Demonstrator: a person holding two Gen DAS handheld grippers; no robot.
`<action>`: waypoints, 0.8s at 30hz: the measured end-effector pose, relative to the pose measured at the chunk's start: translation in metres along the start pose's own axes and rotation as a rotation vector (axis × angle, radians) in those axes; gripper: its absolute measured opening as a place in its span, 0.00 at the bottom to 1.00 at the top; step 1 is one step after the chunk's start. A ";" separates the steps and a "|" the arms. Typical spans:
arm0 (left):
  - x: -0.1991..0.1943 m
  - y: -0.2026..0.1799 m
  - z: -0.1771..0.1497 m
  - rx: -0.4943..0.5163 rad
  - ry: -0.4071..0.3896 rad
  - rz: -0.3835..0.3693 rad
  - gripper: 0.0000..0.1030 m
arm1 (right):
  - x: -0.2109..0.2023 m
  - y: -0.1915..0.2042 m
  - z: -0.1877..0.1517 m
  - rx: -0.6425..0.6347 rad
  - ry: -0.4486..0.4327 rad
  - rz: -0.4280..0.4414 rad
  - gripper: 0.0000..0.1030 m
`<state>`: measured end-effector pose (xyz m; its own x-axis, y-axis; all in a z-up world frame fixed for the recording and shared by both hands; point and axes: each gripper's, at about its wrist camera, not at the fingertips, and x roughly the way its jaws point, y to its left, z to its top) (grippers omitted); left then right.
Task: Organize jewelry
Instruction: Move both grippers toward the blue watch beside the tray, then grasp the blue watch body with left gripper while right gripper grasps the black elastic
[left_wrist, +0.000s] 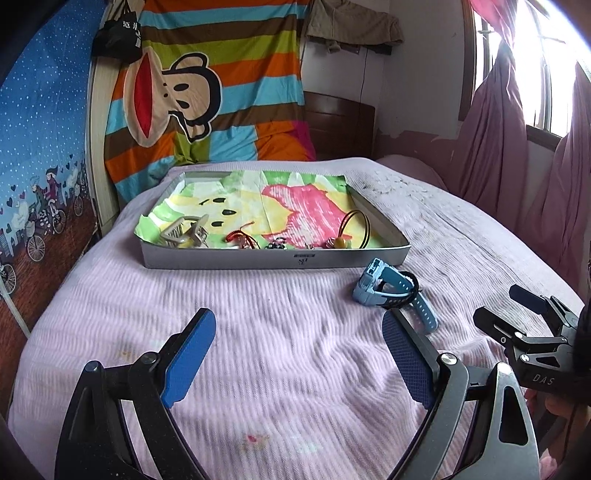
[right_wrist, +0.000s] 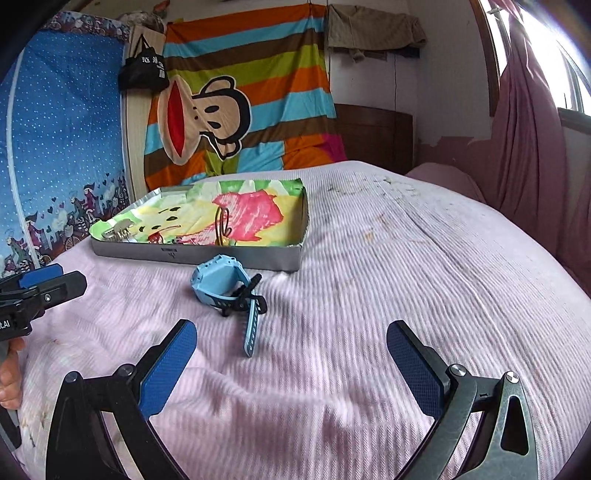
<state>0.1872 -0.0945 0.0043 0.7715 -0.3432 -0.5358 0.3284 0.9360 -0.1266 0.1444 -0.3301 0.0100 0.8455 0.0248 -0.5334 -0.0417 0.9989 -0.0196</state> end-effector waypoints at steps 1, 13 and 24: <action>0.004 0.000 0.001 -0.003 0.008 -0.001 0.86 | 0.001 -0.001 0.000 0.003 0.006 -0.001 1.00; 0.045 -0.004 0.012 -0.002 0.097 -0.077 0.85 | 0.019 -0.013 0.008 0.076 0.025 0.017 0.90; 0.082 -0.009 0.024 -0.025 0.142 -0.172 0.74 | 0.054 -0.017 0.029 0.112 0.068 0.116 0.49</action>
<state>0.2606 -0.1327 -0.0180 0.6204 -0.4848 -0.6165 0.4332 0.8671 -0.2460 0.2058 -0.3448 0.0061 0.8004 0.1416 -0.5826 -0.0741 0.9876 0.1384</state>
